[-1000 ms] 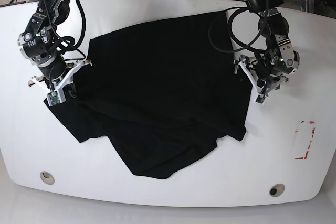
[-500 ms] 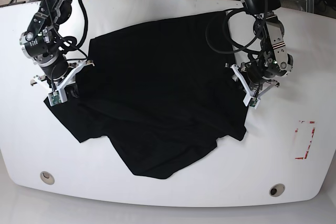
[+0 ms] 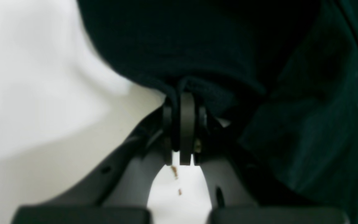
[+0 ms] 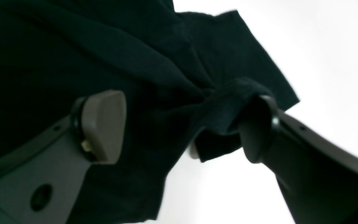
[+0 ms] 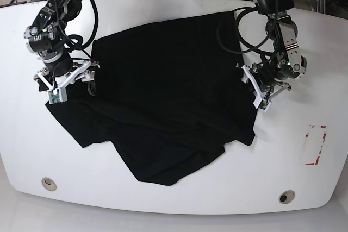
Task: Layout the t-shirt on the table in an organized manner, then fold the t-shirt properly
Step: 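Grasp the shirt edges again with both grippers, then drag the shirt edge with the right gripper away from the left gripper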
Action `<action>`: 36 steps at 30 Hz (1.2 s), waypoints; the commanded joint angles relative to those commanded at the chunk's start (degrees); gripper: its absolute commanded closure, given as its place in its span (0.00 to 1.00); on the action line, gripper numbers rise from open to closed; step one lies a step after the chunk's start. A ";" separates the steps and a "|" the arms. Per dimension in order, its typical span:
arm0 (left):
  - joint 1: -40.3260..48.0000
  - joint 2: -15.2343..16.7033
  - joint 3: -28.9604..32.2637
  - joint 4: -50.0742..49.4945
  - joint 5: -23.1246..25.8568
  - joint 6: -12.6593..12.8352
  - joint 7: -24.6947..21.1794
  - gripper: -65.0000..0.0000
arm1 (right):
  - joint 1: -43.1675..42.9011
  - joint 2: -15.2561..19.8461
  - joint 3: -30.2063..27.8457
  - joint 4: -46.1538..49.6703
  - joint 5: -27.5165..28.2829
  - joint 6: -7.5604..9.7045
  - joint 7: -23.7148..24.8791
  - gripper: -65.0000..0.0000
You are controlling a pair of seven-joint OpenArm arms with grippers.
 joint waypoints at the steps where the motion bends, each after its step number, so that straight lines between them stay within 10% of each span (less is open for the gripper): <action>1: 0.00 -0.09 0.00 0.00 0.00 0.00 0.00 1.00 | -0.79 -0.26 0.53 -0.09 1.32 -0.09 0.00 0.19; 8: 0.00 -1.58 0.00 0.00 -0.09 0.00 -0.09 1.00 | -9.58 -4.22 4.66 -0.35 11.69 -0.62 0.00 0.19; 36: 0.09 -2.99 0.00 0.00 -0.09 -0.18 -0.18 1.00 | -13.71 -7.21 8.00 -19.25 12.57 1.19 -2.90 0.19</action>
